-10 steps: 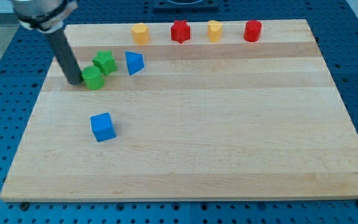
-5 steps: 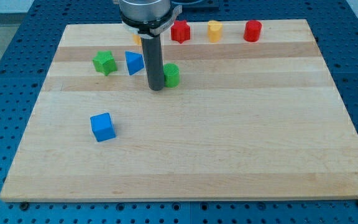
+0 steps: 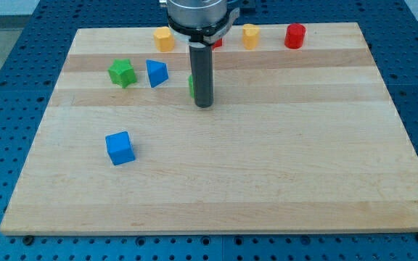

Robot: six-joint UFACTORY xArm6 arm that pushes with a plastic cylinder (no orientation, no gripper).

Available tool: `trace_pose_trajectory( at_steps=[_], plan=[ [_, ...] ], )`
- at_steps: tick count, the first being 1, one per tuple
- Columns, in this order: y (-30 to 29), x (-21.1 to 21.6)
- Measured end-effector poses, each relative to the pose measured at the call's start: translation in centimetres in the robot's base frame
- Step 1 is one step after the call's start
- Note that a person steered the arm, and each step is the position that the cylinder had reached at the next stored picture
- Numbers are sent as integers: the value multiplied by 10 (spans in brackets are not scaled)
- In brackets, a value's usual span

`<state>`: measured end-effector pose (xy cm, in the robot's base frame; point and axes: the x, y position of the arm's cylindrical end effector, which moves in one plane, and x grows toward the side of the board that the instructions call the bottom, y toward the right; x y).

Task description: Place the green circle right to the blue triangle

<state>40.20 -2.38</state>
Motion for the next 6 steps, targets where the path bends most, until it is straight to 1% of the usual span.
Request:
trace_pose_trajectory(
  at_steps=[1, 2, 3, 4, 5, 6],
  plan=[
    [24, 0],
    [29, -9],
    [26, -21],
    [10, -20],
    [4, -2],
    [1, -6]
  ],
)
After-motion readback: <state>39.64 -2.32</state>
